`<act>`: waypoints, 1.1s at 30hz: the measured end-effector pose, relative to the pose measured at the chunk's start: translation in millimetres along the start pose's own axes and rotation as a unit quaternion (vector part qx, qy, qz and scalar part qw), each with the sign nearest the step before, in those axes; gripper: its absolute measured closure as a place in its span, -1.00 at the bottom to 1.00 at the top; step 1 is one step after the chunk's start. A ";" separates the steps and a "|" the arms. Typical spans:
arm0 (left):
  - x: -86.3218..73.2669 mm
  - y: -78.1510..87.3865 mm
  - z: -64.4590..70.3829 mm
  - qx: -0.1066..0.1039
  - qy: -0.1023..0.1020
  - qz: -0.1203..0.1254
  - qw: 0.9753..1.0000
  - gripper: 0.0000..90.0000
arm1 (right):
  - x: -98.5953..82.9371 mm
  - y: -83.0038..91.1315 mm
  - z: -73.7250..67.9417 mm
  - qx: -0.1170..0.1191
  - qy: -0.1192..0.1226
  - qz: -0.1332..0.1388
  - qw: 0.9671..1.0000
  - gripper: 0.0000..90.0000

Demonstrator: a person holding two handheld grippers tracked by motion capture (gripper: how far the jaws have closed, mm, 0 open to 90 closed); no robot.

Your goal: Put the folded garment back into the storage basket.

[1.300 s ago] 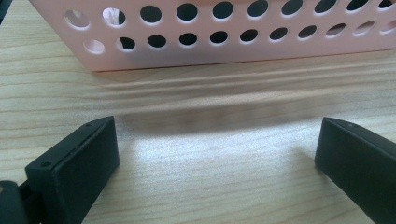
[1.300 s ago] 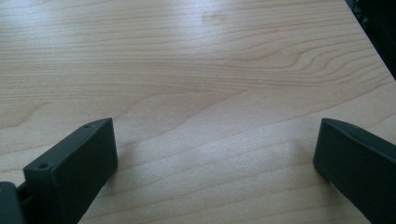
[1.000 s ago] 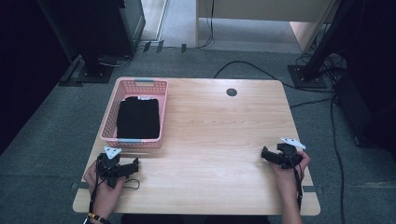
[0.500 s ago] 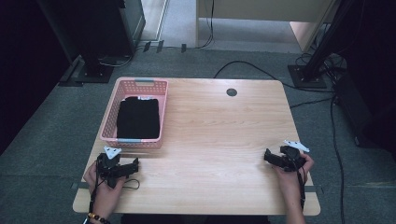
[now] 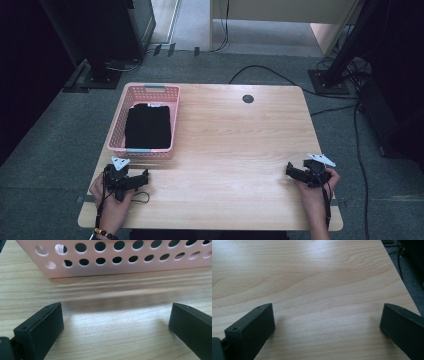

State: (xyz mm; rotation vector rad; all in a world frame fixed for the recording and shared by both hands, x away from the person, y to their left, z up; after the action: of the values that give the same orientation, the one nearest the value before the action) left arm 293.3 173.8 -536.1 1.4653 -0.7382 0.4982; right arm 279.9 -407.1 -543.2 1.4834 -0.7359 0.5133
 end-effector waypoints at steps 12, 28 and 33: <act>0.0 0.0 0.0 0.000 0.000 0.000 1.000 -1.00 | -7.3 7.9 9.5 -0.002 -0.003 0.001 1.000 -1.00; 0.2 -0.1 0.4 -0.002 -0.002 0.000 1.000 -1.00 | -15.0 16.7 19.1 -0.002 -0.002 0.000 1.000 -1.00; 0.3 -0.2 0.5 -0.003 -0.002 0.000 1.000 -1.00 | -15.0 16.6 19.2 -0.002 -0.002 0.000 1.000 -1.00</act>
State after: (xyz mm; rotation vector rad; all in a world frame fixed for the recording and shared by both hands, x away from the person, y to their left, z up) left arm 293.6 173.2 -536.0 1.4612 -0.7434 0.4926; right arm 255.3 -423.4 -543.4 1.4817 -0.7399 0.5086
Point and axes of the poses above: each handheld gripper's, and its own axes: y roughly backward along the jaws, x roughly out of its top, z roughly to its right, the point moved 2 cm from there along -y, roughly forward along the jaws, and after that the axes turned 3 degrees about x, right-handed, at the moved point
